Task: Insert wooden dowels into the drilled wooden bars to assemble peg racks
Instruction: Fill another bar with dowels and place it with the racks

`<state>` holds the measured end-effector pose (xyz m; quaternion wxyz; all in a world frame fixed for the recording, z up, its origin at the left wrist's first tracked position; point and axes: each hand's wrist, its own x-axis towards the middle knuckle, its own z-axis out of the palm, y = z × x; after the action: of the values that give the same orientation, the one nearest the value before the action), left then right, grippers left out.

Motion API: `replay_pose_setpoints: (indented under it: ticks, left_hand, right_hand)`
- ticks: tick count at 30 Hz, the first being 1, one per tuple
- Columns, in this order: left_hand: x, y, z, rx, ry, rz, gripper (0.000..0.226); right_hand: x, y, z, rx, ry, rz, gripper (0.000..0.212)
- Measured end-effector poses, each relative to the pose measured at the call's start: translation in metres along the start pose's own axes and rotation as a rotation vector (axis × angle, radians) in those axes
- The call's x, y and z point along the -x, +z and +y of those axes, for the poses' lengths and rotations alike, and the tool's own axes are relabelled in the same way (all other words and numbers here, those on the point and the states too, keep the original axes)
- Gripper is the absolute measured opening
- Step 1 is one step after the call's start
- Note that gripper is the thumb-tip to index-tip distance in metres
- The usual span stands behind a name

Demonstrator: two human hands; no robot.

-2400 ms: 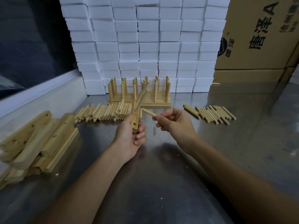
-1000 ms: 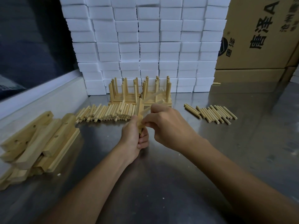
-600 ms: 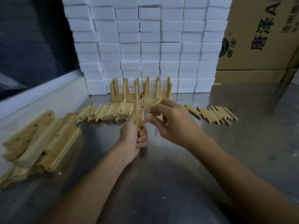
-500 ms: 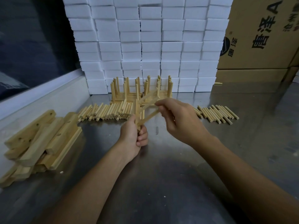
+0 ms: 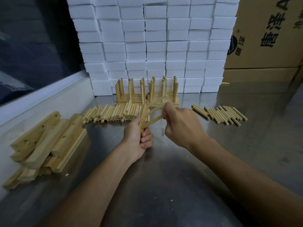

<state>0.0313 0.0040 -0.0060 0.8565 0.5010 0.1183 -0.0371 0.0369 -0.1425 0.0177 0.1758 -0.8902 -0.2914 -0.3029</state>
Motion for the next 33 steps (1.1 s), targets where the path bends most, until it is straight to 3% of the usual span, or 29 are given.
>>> replay_pose_setpoints:
  ticks: [13, 23, 26, 29, 31, 33]
  left_hand:
    - [0.0, 0.004, -0.003, -0.057, 0.028, 0.032, 0.037]
    - [0.0, 0.005, -0.003, -0.04, 0.057, 0.018, 0.04]
    - [0.001, 0.005, -0.006, -0.048, 0.067, -0.007, 0.041]
    - [0.002, 0.005, -0.006, -0.013, 0.063, -0.009, 0.041]
    - [0.002, 0.005, -0.005, 0.024, 0.056, -0.008, 0.041]
    - [0.002, 0.005, -0.003, 0.05, 0.045, -0.033, 0.045]
  right_hand:
    - [0.0, -0.004, 0.004, 0.076, 0.192, -0.111, 0.004]
    - [0.001, -0.002, 0.002, -0.02, 0.204, -0.049, 0.009]
    - [0.005, 0.007, 0.002, -0.157, 0.189, 0.111, 0.013]
    - [0.009, 0.014, -0.006, -0.463, 0.312, 0.203, 0.012]
    - [0.01, 0.019, -0.008, -0.653, 0.446, 0.213, 0.027]
    - [0.011, 0.023, -0.01, -0.672, 0.525, 0.142, 0.035]
